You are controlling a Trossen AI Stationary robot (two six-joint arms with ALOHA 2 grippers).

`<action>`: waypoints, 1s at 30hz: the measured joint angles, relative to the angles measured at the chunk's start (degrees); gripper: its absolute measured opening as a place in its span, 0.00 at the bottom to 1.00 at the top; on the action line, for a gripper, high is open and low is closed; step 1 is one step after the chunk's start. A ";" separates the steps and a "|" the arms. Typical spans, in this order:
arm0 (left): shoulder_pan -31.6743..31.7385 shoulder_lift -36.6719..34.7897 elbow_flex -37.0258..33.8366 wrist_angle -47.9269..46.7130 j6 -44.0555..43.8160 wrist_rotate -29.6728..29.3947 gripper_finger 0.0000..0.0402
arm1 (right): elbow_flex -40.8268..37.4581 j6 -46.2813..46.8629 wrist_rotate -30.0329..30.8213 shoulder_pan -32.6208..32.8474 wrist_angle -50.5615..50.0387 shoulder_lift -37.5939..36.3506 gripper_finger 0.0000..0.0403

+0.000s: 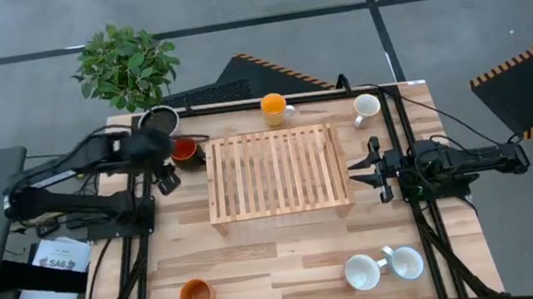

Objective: Place coffee mugs
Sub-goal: Put the black mug on the shelf

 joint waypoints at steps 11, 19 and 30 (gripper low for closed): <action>11.52 -0.53 -14.49 14.57 19.77 7.69 0.42 | 0.02 0.00 0.00 0.00 0.00 0.00 0.36; 15.78 0.77 -21.09 21.46 33.88 6.78 0.42 | 0.00 0.00 0.02 0.00 0.00 0.00 0.36; 18.55 2.98 -21.13 25.94 45.78 7.07 0.42 | 0.00 0.00 0.02 0.02 0.00 0.00 0.36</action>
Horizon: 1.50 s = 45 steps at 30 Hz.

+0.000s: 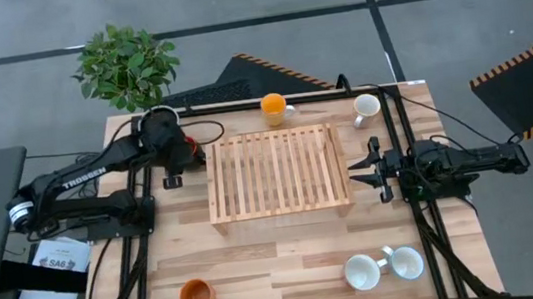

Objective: Place coffee mugs
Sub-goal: Put the black mug on the shelf

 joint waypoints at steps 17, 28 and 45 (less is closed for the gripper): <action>2.01 14.25 0.02 -0.05 -0.88 -0.64 0.33 | 0.01 0.00 -0.02 -0.01 0.00 0.00 0.36; 1.55 14.15 8.43 -11.79 -6.85 -0.28 0.01 | 0.00 0.00 -0.02 -0.01 0.00 0.00 0.36; -5.62 13.81 31.51 -32.89 -19.00 12.35 0.01 | 0.01 0.00 -0.02 0.00 0.00 0.01 0.36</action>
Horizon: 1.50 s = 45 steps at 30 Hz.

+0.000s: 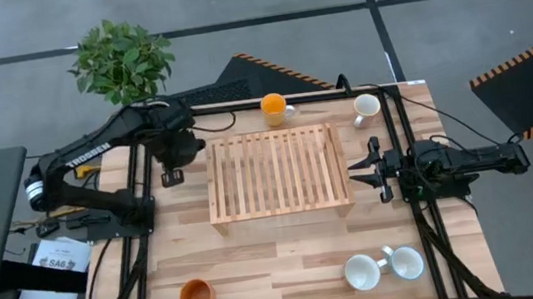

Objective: Place coffee mugs
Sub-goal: Put the black mug on the shelf

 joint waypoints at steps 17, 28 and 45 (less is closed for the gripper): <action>-14.15 12.88 27.13 -5.13 -9.75 -7.05 0.01 | 0.00 0.00 -0.02 0.00 0.00 0.00 0.36; -16.46 26.14 35.52 -11.04 -5.73 -1.96 0.01 | 0.01 0.00 -0.02 -0.01 0.00 -0.01 0.36; -15.83 28.99 34.78 -11.28 -5.02 -2.35 0.09 | 0.00 0.00 -0.01 -0.02 0.02 0.01 0.36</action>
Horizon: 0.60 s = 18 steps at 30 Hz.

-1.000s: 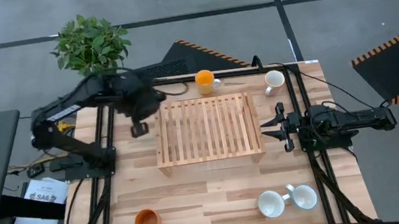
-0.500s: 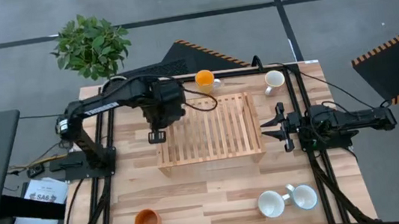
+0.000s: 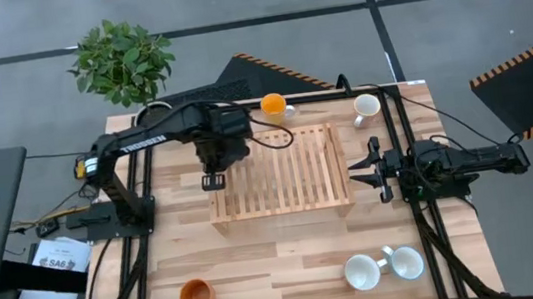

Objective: Place coffee mugs
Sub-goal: Put the black mug on the shelf

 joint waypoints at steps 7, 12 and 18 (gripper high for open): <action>0.00 0.08 1.40 0.00 0.27 -0.67 0.25 | -0.01 0.00 0.01 0.01 0.00 0.00 0.36; 0.00 0.07 5.90 -0.25 0.31 -0.24 0.34 | 0.01 0.00 0.01 0.02 0.00 0.00 0.36; 0.00 0.06 12.72 -0.23 -0.25 0.29 0.40 | 0.00 0.00 0.01 0.01 0.00 0.00 0.36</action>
